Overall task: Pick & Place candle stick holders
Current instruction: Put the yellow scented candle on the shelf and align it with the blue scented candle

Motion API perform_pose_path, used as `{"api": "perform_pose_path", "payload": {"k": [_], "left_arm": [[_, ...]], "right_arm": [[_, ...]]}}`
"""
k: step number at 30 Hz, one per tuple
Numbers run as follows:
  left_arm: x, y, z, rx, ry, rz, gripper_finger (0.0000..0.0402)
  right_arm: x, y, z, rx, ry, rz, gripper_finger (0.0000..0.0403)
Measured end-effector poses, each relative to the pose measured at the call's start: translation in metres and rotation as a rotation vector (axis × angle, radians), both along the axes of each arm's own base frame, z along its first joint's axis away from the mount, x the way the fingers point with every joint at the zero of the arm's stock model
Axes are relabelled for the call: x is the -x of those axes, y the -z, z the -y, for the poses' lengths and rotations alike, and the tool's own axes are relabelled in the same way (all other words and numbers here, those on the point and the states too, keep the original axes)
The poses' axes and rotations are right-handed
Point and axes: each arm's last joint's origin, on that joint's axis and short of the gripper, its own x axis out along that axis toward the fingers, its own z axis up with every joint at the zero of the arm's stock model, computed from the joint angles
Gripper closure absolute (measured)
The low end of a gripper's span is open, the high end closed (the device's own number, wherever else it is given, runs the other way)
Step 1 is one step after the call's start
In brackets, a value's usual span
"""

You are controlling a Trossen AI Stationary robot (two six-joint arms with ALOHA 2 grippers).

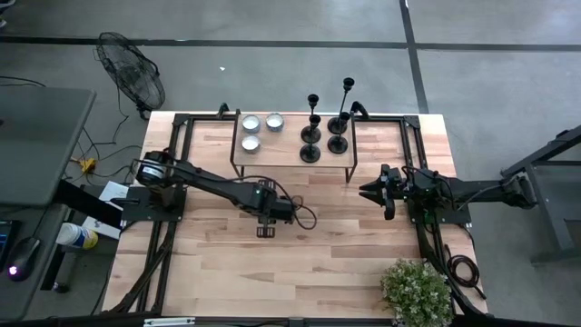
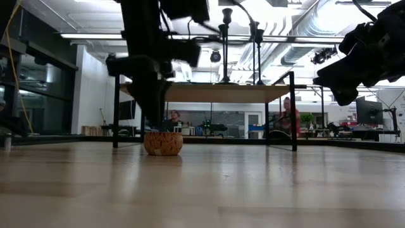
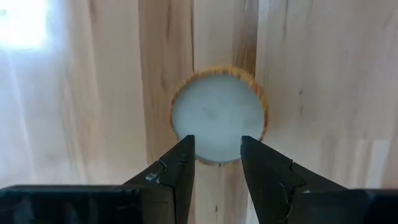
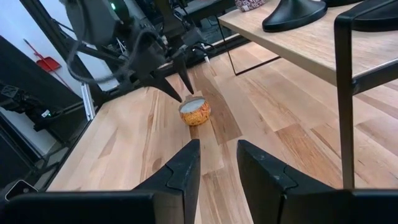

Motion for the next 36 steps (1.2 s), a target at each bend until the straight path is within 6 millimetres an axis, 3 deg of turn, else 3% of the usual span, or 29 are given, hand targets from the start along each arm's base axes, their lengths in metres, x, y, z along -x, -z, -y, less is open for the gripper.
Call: {"api": "perform_pose_path", "payload": {"k": [36], "left_arm": [[-0.007, 0.02, 0.01, 0.013, 0.121, -0.052, 0.0276]], "right_arm": [[0.0, 0.0, 0.0, 0.0, 0.0, 0.0, 0.0304]]}}
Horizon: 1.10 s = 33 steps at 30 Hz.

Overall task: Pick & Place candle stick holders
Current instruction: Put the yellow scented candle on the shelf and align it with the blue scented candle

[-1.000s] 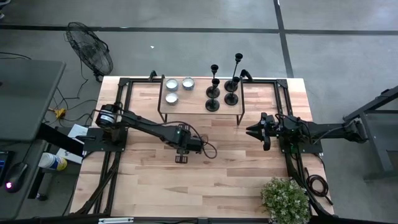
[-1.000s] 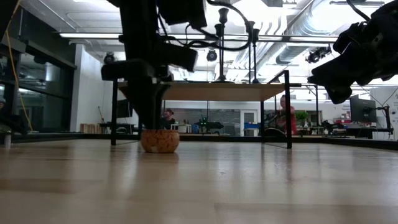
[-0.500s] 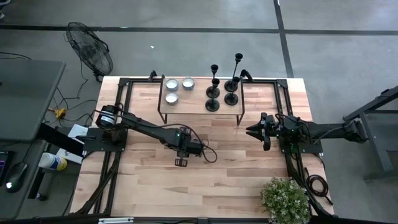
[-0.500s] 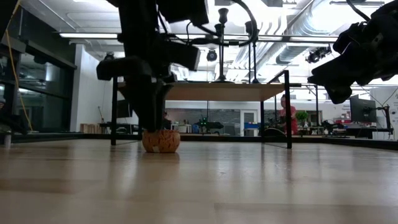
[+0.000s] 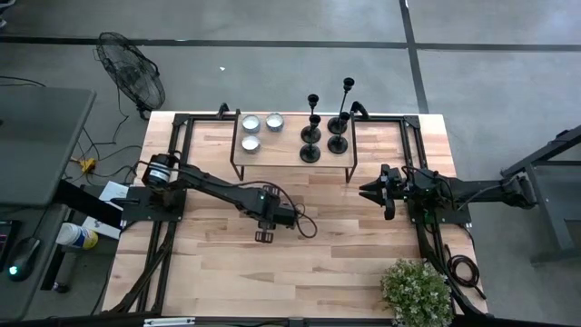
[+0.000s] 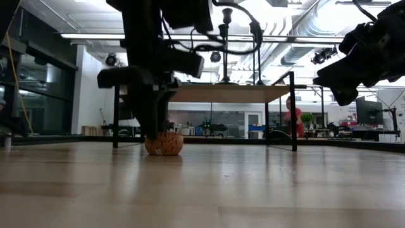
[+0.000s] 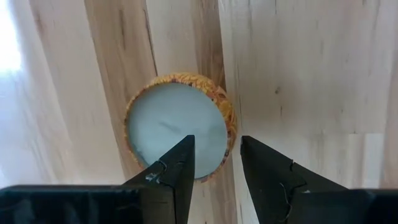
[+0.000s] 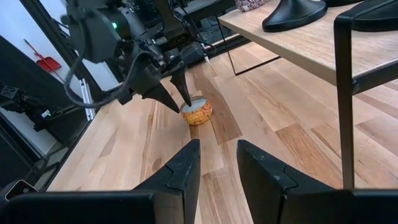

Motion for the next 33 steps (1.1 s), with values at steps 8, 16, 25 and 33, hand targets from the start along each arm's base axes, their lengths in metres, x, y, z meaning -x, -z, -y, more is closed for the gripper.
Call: {"api": "perform_pose_path", "payload": {"k": [8, 16, 25, 33], "left_arm": [[-0.0004, 0.0017, -0.0001, -0.001, 0.0, -0.004, 0.0276], [-0.0016, 0.0015, 0.0002, 0.002, 0.0, 0.009, 0.0276], [-0.001, 0.0016, -0.0002, 0.0, -0.001, 0.002, 0.0276], [-0.0011, 0.0016, -0.0001, 0.0, -0.001, 0.003, 0.0276]], "right_arm": [[0.0, 0.0, 0.0, 0.0, 0.0, 0.0, 0.0304], [0.0, 0.0001, 0.0, 0.0, 0.0, 0.0, 0.0304], [0.0, 0.0, 0.0, 0.0, 0.0, 0.0, 0.0304], [0.0, 0.0001, 0.0, 0.0, 0.0, 0.0, 0.0304]]}}
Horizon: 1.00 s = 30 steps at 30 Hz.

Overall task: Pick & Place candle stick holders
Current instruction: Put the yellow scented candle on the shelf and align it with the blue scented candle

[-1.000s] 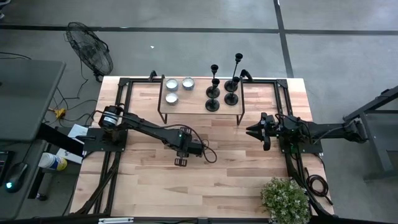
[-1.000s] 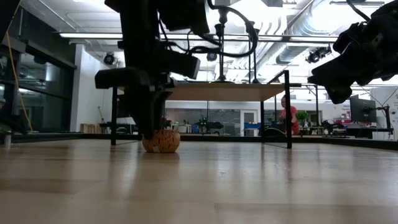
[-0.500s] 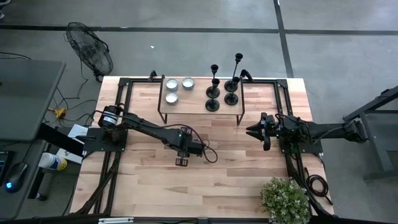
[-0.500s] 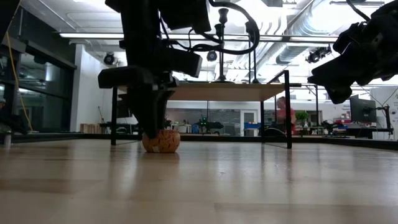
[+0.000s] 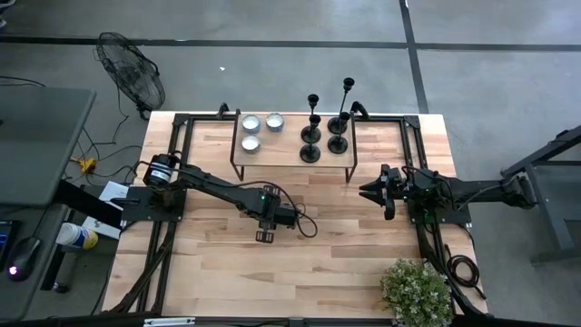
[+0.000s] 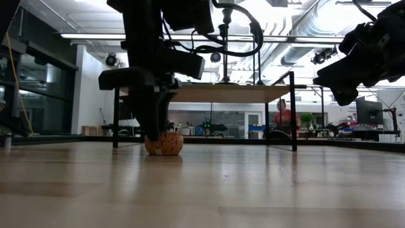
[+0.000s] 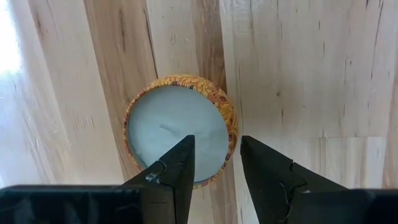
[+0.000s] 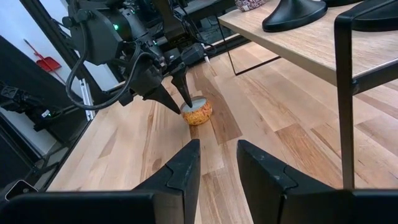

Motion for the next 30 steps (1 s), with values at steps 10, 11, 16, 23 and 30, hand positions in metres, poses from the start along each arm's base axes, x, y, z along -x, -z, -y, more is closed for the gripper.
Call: {"api": "perform_pose_path", "payload": {"k": [10, 11, 16, 23, 30], "left_arm": [[-0.001, 0.0, 0.0, 0.001, -0.057, 0.023, 0.0276], [-0.001, 0.001, 0.0, 0.003, -0.07, 0.021, 0.0276], [-0.004, 0.009, 0.0, -0.006, -0.096, -0.001, 0.0276], [-0.006, 0.004, 0.003, -0.026, -0.1, -0.009, 0.0276], [-0.012, -0.008, 0.004, -0.019, -0.072, 0.012, 0.0276]], "right_arm": [[0.0, 0.0, 0.0, 0.0, 0.0, 0.0, 0.0304], [0.0, 0.0, 0.0, 0.0, 0.0, 0.0, 0.0304], [0.0, 0.0, 0.0, 0.0, 0.0, 0.0, 0.0304], [0.0, 0.0, 0.0, 0.0, 0.0, 0.0, 0.0304], [0.0, 0.0, 0.0, 0.0, 0.0, 0.0, 0.0304]]}}
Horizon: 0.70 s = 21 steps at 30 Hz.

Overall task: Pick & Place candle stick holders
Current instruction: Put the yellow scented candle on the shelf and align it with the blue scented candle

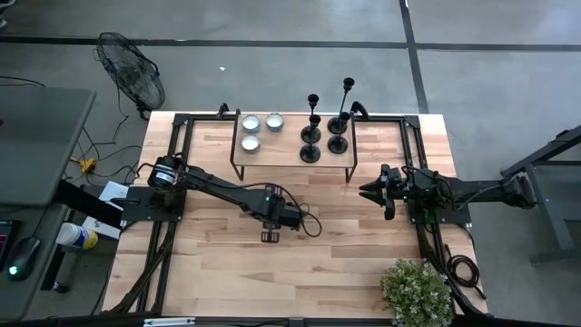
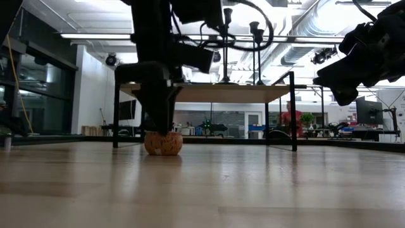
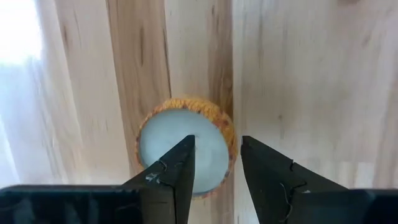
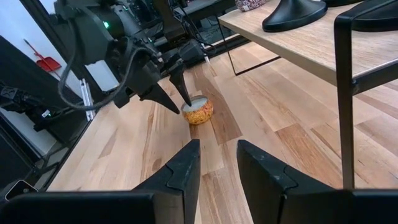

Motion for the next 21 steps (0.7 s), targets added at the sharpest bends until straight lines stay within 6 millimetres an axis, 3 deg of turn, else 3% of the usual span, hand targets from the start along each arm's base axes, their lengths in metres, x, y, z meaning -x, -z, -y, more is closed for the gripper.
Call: {"api": "perform_pose_path", "payload": {"k": [7, 21], "left_arm": [[-0.001, -0.009, 0.001, 0.01, 0.001, -0.015, 0.0276], [-0.013, -0.003, 0.008, -0.035, 0.023, -0.085, 0.0276]], "right_arm": [[0.0, 0.0, 0.0, 0.0, 0.0, 0.0, 0.0304], [0.0, 0.0, 0.0, 0.0, 0.0, 0.0, 0.0304]]}}
